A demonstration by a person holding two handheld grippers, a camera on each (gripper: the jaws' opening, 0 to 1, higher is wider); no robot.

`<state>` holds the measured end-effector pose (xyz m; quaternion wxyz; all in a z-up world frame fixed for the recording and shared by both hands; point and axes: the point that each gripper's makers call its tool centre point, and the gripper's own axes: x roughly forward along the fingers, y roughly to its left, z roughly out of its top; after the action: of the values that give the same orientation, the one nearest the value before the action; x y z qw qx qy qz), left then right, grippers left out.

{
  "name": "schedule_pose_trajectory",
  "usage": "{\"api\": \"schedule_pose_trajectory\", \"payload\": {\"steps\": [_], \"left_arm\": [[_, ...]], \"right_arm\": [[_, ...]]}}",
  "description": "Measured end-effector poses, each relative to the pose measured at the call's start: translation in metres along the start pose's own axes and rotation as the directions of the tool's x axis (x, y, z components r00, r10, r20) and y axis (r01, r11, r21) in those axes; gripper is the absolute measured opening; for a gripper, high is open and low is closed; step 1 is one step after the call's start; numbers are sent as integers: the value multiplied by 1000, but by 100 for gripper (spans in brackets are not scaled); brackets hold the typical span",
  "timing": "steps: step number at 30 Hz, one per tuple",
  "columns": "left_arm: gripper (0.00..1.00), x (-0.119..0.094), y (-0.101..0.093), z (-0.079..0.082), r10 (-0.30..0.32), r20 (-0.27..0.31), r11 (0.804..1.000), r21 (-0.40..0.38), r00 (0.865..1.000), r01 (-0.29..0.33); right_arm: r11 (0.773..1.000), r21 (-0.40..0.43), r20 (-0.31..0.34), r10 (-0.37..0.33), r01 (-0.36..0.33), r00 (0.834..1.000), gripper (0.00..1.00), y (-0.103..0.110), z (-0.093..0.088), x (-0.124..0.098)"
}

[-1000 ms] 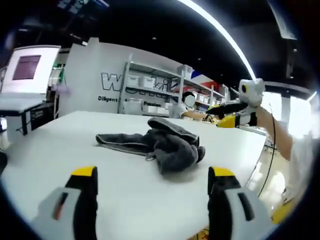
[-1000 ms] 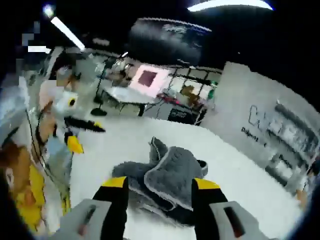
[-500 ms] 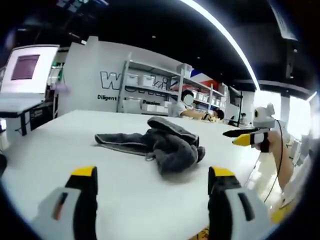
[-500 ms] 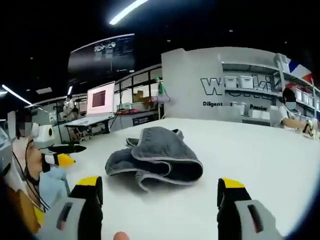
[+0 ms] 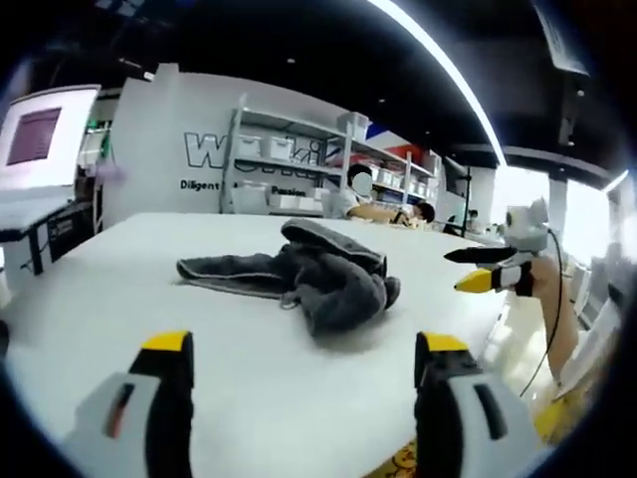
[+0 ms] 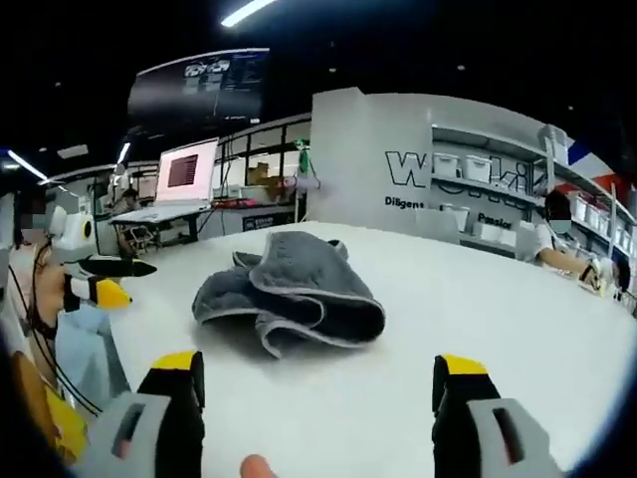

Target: Fold the towel on the table until its edges align and the towel forms a compact rectangular stack.

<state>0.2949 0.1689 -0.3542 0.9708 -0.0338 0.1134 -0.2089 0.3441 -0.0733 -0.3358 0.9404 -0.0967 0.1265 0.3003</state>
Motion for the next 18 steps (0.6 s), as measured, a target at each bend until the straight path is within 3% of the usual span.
{"api": "schedule_pose_trajectory", "payload": {"steps": [2,10,18], "left_arm": [[97,0,-1,-1,-5,0,1000,-3,1000,5],[97,-3,-1,1,-6,9,1000,-4,1000,6],[97,-5,3,-2,0,10,1000,-16,1000,0]], "right_arm": [[999,-47,1,28,-28,1000,98,7,9,9],[980,-114,3,163,-162,987,75,43,36,56],[963,-138,-38,228,-231,973,49,56,34,98]]}}
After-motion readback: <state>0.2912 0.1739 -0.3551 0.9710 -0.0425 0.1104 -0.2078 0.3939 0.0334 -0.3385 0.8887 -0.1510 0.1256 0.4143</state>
